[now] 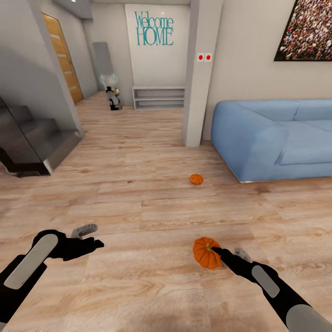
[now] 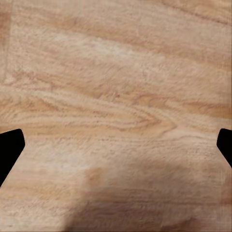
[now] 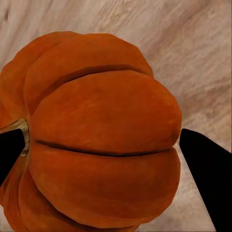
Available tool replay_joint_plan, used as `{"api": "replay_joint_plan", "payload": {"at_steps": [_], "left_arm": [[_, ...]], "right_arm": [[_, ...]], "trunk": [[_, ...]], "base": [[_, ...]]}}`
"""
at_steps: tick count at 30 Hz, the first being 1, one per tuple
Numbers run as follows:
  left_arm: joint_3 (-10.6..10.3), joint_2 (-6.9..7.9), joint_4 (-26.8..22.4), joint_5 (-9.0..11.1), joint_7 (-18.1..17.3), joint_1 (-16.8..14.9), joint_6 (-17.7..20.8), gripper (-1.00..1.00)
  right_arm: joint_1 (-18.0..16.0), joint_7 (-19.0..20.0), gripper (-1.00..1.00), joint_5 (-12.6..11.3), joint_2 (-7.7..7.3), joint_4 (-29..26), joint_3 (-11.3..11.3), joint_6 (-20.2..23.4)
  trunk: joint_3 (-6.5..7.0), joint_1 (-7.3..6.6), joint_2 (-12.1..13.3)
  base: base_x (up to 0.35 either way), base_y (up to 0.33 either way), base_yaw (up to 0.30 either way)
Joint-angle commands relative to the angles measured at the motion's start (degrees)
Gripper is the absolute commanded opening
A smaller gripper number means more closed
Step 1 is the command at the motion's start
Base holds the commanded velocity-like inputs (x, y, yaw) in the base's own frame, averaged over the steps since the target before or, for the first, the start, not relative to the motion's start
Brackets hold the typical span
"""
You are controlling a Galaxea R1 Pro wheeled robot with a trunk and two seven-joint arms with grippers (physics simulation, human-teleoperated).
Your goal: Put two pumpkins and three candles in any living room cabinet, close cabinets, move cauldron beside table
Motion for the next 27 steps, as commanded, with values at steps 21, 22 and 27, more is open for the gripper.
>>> {"api": "replay_joint_plan", "payload": {"at_steps": [21,22,27], "left_arm": [[-0.4,0.03,-0.2,0.1,0.6,0.0,0.0,1.00],[-0.4,0.02,-0.3,0.1,0.6,0.0,0.0,1.00],[-0.5,0.04,-0.6,0.1,0.6,-0.1,0.0,1.00]], "right_arm": [[0.0,0.5,-1.00,-0.3,-0.15,-0.1,0.2,-1.6],[0.0,0.5,-1.00,-0.3,-0.15,-0.1,0.2,-1.7],[0.0,0.6,-1.00,-0.3,-0.16,-0.1,0.2,-1.8]], "trunk": [[-0.05,0.00,0.0],[-0.05,0.00,0.0],[-0.05,0.00,0.0]], "base": [[0.210,0.014,0.288],[0.335,0.000,0.289],[0.335,-0.045,0.289]]}}
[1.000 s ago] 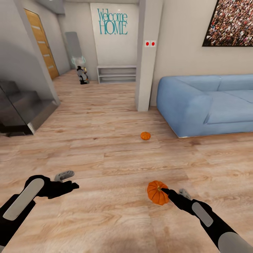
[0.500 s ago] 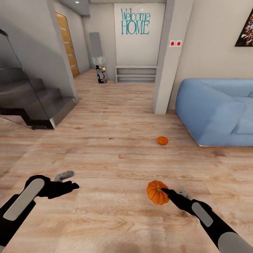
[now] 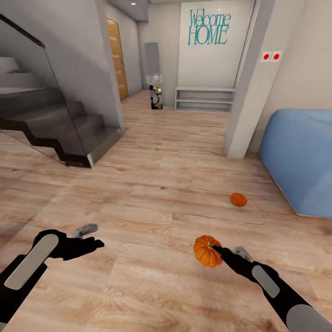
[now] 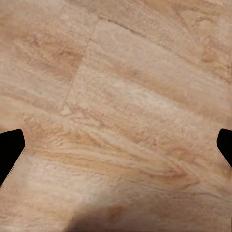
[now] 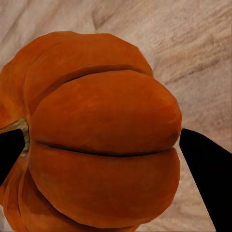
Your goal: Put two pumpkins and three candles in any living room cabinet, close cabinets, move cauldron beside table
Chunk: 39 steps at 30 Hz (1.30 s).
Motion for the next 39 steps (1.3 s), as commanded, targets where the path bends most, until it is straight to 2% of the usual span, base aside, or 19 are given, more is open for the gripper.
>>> {"api": "replay_joint_plan", "payload": {"at_steps": [1,19,30,39], "left_arm": [[-0.2,0.06,-0.1,0.5,0.6,-0.1,0.0,1.00],[-0.5,0.01,-0.1,0.5,0.6,-0.1,0.0,1.00],[-0.1,0.01,0.2,0.5,0.5,0.0,0.0,1.00],[-0.1,0.01,0.3,0.6,0.5,-0.1,0.0,1.00]], "right_arm": [[0.0,0.0,-1.00,-0.6,-0.07,-0.1,0.2,0.1],[0.0,1.2,-1.00,-0.6,-0.04,-0.1,0.2,0.0],[0.0,1.2,-1.00,-0.6,0.00,0.0,0.2,0.0],[0.0,1.2,-1.00,-0.6,0.01,0.0,0.1,0.0]], "trunk": [[-0.05,0.02,0.0],[-0.05,0.02,0.0],[-0.05,0.02,0.0],[-0.05,0.02,0.0]], "base": [[0.336,-0.082,0.289],[0.333,0.008,0.289],[0.066,0.023,0.289],[0.255,0.117,0.289]]}}
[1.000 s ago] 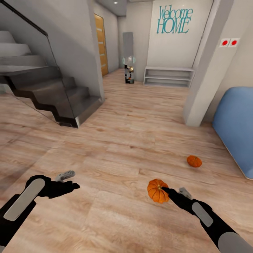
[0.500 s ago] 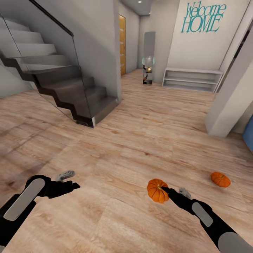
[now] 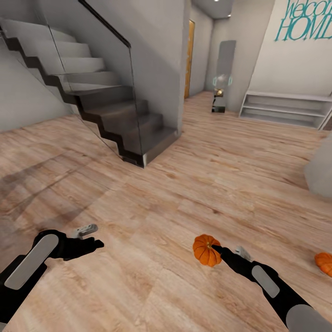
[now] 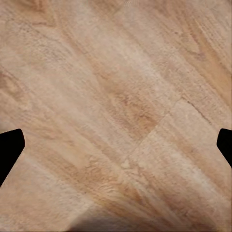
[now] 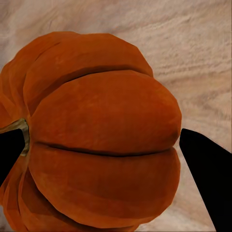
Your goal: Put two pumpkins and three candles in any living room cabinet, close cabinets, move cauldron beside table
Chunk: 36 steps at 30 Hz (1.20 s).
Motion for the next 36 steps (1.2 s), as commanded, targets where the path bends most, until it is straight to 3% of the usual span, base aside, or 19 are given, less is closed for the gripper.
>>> {"api": "replay_joint_plan", "payload": {"at_steps": [1,9,15,36], "left_arm": [[-0.1,0.03,0.0,0.6,0.6,0.0,0.0,1.00],[-0.1,0.03,-0.1,0.5,0.6,-0.1,0.0,1.00],[-0.2,0.03,-0.1,0.5,0.6,-0.1,0.0,1.00],[-0.3,0.03,0.0,0.5,0.7,0.0,0.0,1.00]], "right_arm": [[0.0,0.0,-1.00,-0.6,-0.07,-0.1,0.2,0.1],[0.0,0.0,-1.00,-0.6,-0.07,-0.1,0.2,0.1],[0.0,0.0,-1.00,-0.6,-0.07,-0.1,0.2,0.1],[0.0,0.9,-1.00,-0.6,-0.07,0.0,0.1,0.0]], "trunk": [[-0.05,0.02,0.0],[-0.05,0.02,0.0],[-0.05,0.02,0.0],[-0.05,0.02,0.0]], "base": [[0.284,0.138,0.289],[0.296,0.090,0.287],[0.262,0.007,0.086],[0.012,0.000,0.002]]}}
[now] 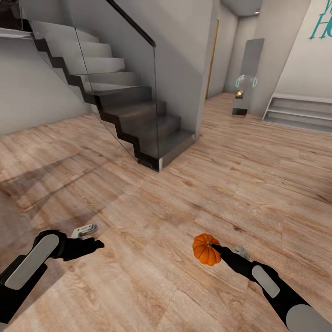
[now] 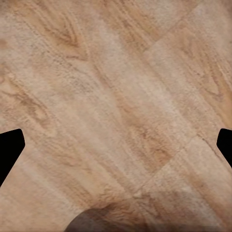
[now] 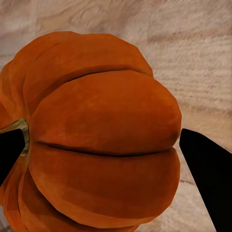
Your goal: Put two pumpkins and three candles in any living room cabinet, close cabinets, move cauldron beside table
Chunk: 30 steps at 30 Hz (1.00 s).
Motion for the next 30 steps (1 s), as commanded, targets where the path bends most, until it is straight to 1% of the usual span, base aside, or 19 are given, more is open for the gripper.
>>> {"api": "replay_joint_plan", "payload": {"at_steps": [1,9,12,19,30], "left_arm": [[-0.1,0.05,0.0,0.6,0.6,-0.1,0.0,1.00],[-0.1,0.05,-0.2,0.6,0.5,-0.1,0.0,1.00],[-0.1,0.05,-0.3,0.6,0.5,0.0,0.0,1.00],[-0.1,0.05,-0.4,0.6,0.5,-0.1,0.0,1.00],[-0.1,0.05,-0.4,0.6,0.5,-0.1,0.0,1.00]], "right_arm": [[0.0,0.0,-1.00,-0.4,-0.07,0.0,0.2,0.1],[0.0,0.0,-1.00,-0.4,-0.07,0.0,0.3,-0.2],[0.0,0.0,-1.00,-0.4,-0.07,0.0,0.3,-0.3],[0.0,0.0,-1.00,-0.4,-0.07,0.0,0.3,-0.3],[0.0,0.0,-1.00,-0.4,-0.07,0.0,0.2,-0.3]], "trunk": [[-0.05,-0.01,0.0],[-0.05,-0.01,0.0],[-0.05,-0.01,0.0],[-0.05,-0.01,0.0],[-0.05,-0.01,0.0]], "base": [[0.000,0.000,0.000],[0.009,0.000,0.000],[0.180,0.000,0.000],[0.289,-0.008,0.000],[0.056,-0.006,0.000]]}}
